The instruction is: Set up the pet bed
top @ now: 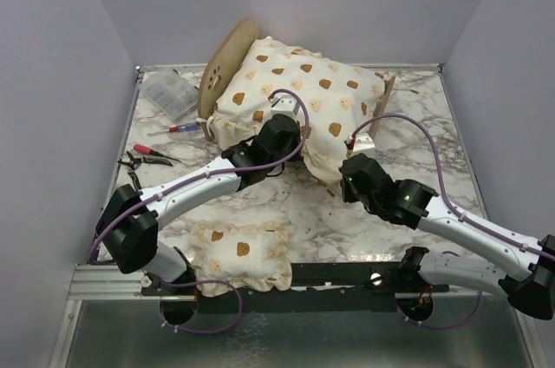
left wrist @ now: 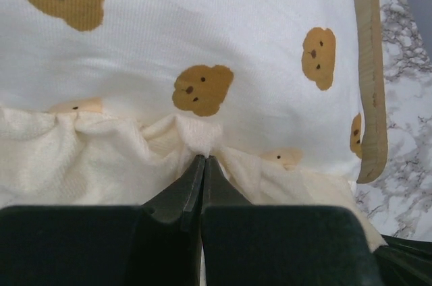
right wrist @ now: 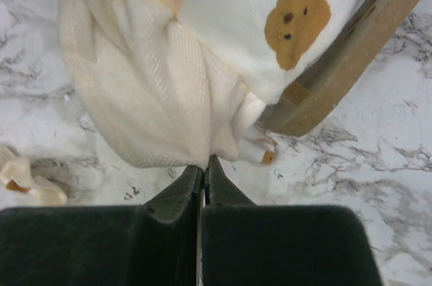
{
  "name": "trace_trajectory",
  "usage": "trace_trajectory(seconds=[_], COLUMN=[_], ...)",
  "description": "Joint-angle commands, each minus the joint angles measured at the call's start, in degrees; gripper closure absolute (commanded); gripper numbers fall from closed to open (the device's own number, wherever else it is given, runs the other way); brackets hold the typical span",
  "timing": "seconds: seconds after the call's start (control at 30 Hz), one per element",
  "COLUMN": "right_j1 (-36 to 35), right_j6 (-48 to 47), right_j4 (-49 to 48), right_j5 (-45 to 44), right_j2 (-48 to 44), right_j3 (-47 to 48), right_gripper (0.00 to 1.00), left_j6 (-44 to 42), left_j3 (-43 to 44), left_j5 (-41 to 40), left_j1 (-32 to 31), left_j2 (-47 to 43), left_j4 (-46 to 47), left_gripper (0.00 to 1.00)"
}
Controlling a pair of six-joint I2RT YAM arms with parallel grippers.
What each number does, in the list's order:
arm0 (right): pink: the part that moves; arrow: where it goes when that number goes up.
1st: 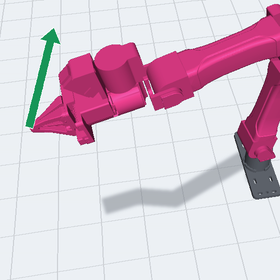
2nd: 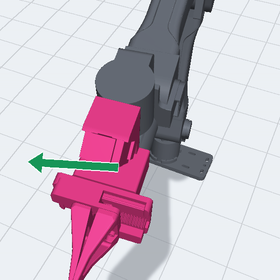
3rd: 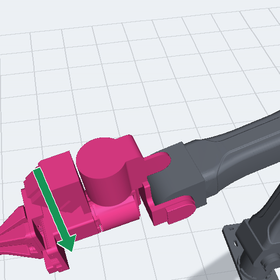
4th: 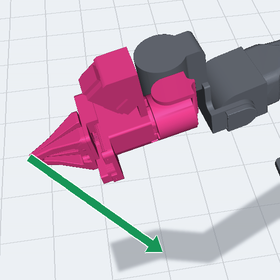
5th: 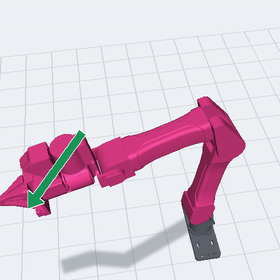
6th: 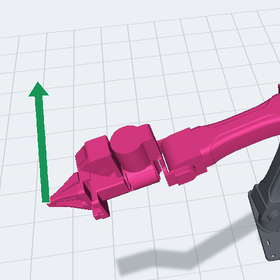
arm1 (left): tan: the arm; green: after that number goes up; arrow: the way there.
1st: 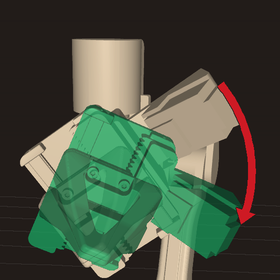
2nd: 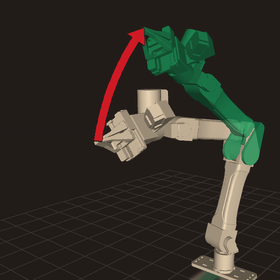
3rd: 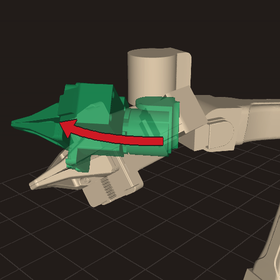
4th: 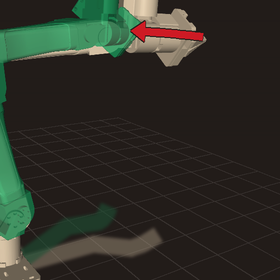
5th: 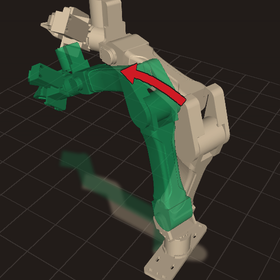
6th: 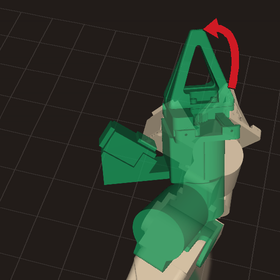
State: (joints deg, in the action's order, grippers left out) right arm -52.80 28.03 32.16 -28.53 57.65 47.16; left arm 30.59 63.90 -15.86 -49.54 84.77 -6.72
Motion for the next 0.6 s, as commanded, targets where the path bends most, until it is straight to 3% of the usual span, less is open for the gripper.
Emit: trace_trajectory(seconds=[0.0, 0.1, 0.27, 0.4, 0.57], right_j1=[0.0, 0.1, 0.1, 0.1, 0.1], right_j6=[0.3, 0.7, 4.1, 3.1, 1.9], right_j4=[9.7, 9.7, 13.1, 12.5, 6.3], right_j5=[3.7, 5.0, 3.8, 5.3, 4.3], right_j2=[-2.5, -3.1, -1.3, -1.7, -1.1], right_j3=[1.1, 1.0, 2.7, 3.8, 1.9], right_gripper=[0.99, 0.99, 0.80, 0.53, 0.46], left_j6=[-2.1, -2.2, -1.4, -1.0, -0.2], left_j3=[2.6, 3.1, 1.7, -0.4, -3.4], left_j5=[0.7, 1.7, 0.5, -0.1, 1.4], left_j1=[0.8, 0.8, 0.8, 0.8, 0.7], left_j2=[-1.1, -0.5, -2.5, -6.1, -5.9], left_j4=[-9.3, -13.2, -17.7, -17.6, -13.5], left_gripper=[1.00, 0.98, 0.84, 0.59, 0.42])
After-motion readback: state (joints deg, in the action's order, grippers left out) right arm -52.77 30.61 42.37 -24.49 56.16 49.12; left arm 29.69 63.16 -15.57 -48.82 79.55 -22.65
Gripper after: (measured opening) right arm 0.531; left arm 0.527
